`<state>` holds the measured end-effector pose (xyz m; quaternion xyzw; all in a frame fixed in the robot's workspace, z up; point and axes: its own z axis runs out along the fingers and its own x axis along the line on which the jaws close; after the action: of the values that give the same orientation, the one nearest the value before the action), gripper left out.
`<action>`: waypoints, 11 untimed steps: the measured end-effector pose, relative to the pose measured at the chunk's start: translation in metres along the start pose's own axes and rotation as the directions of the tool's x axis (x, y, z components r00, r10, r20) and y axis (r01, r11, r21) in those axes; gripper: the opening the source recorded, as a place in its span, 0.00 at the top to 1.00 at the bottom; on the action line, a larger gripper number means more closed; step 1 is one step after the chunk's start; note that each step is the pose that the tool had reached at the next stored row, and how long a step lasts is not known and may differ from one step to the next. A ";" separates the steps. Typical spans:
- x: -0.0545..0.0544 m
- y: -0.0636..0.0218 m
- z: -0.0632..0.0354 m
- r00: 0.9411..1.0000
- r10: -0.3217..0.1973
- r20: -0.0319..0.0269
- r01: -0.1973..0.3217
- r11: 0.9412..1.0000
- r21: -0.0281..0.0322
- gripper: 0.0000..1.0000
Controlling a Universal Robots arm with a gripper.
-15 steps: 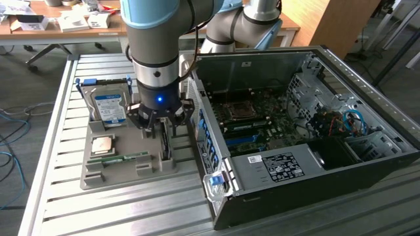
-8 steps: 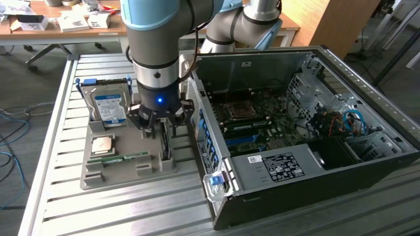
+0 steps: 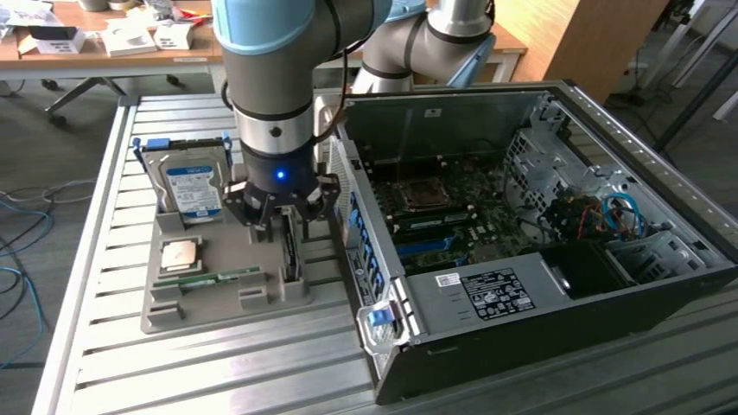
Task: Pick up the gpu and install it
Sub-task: 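Pick up the gpu and move the gpu toward the slot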
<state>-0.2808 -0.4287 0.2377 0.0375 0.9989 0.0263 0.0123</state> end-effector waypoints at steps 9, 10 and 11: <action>0.000 0.0003 0.0001 1.000 0.000 0.000 0.000 1.000 -0.001 0.48; 0.000 0.0003 0.0001 1.000 0.000 0.000 0.000 1.000 -0.001 0.48; 0.000 0.0003 0.0001 1.000 0.000 0.000 0.000 1.000 -0.001 0.55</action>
<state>-0.2808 -0.4283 0.2376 0.0375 0.9989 0.0267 0.0123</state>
